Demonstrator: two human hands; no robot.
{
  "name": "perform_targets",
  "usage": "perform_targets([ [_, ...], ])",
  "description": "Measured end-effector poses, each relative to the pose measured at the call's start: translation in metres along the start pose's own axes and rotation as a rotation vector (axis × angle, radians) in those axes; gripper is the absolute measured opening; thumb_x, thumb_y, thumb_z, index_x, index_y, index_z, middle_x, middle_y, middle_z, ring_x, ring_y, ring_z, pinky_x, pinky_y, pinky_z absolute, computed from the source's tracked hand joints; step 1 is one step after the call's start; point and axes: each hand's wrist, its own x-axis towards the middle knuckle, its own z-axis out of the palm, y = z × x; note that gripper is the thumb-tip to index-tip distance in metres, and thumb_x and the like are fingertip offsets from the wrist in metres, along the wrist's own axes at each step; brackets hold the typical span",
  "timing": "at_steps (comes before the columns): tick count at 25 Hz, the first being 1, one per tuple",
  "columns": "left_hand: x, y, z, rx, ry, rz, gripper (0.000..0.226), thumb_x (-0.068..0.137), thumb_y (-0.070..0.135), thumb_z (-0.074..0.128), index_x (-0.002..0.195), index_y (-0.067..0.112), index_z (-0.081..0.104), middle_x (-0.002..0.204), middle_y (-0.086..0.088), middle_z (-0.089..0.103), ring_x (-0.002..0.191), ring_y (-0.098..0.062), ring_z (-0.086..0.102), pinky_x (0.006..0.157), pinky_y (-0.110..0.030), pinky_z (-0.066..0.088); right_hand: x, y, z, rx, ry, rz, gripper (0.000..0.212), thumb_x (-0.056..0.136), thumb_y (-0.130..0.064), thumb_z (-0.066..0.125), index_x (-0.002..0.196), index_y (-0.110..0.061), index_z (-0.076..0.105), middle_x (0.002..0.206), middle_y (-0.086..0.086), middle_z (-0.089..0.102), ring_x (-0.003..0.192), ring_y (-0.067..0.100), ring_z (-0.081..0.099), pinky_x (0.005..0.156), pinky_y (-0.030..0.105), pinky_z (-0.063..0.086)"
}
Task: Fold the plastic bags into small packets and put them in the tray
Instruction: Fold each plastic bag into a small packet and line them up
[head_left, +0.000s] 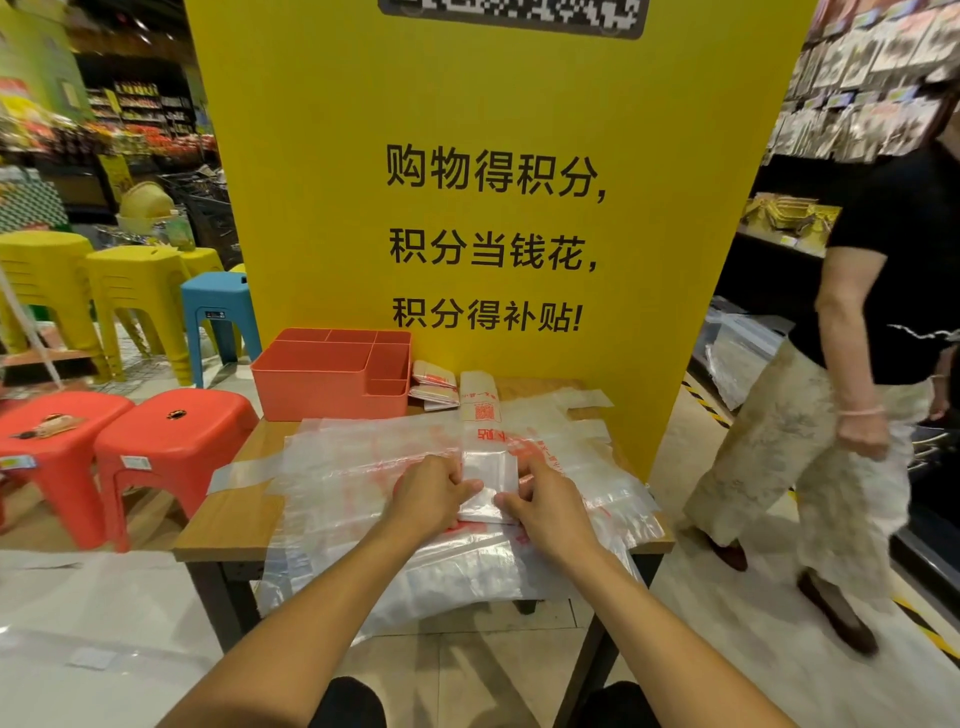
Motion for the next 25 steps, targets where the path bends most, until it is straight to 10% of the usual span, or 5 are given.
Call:
perform_targets([
  [5,0.010,0.001,0.003,0.162,-0.010,0.021,0.045,0.096,0.044,0.069,0.062,0.020,0.052,0.060,-0.003,0.063,0.070,-0.028,0.068,0.067,-0.038,0.054,0.006,0.000,0.006,-0.156,0.088,-0.037,0.018,0.104,-0.020,0.053,0.119,-0.029,0.058,0.090,-0.007,0.069,0.076,0.015,0.066,0.067,0.038,0.057],
  [9,0.008,0.002,0.007,0.176,0.083,0.059,0.037,0.087,0.038,0.081,0.103,0.022,0.052,0.089,0.003,0.063,0.083,-0.024,0.064,0.063,-0.037,0.047,0.013,0.006,0.009,-0.181,0.084,-0.019,0.015,0.101,-0.019,0.061,0.113,-0.028,0.064,0.093,-0.007,0.070,0.076,0.015,0.067,0.067,0.034,0.056],
  [19,0.005,-0.013,-0.013,0.458,-0.192,0.501,0.053,0.095,0.059,0.062,0.140,0.030,0.064,0.164,0.007,0.038,0.151,-0.016,0.030,0.122,-0.043,0.032,0.019,0.021,0.015,-0.345,0.105,-0.104,0.027,0.096,-0.020,0.066,0.122,-0.023,0.067,0.152,-0.009,0.048,0.127,0.018,0.054,0.094,0.038,0.054],
  [25,0.001,0.003,-0.027,0.518,-0.279,0.572,0.053,0.088,0.048,0.060,0.140,0.038,0.054,0.140,0.013,0.060,0.125,-0.013,0.053,0.101,-0.037,0.049,0.018,0.025,0.009,-0.299,-0.065,-0.278,0.017,0.106,-0.032,0.053,0.103,-0.032,0.069,0.103,-0.012,0.069,0.096,0.008,0.058,0.074,0.029,0.046],
])
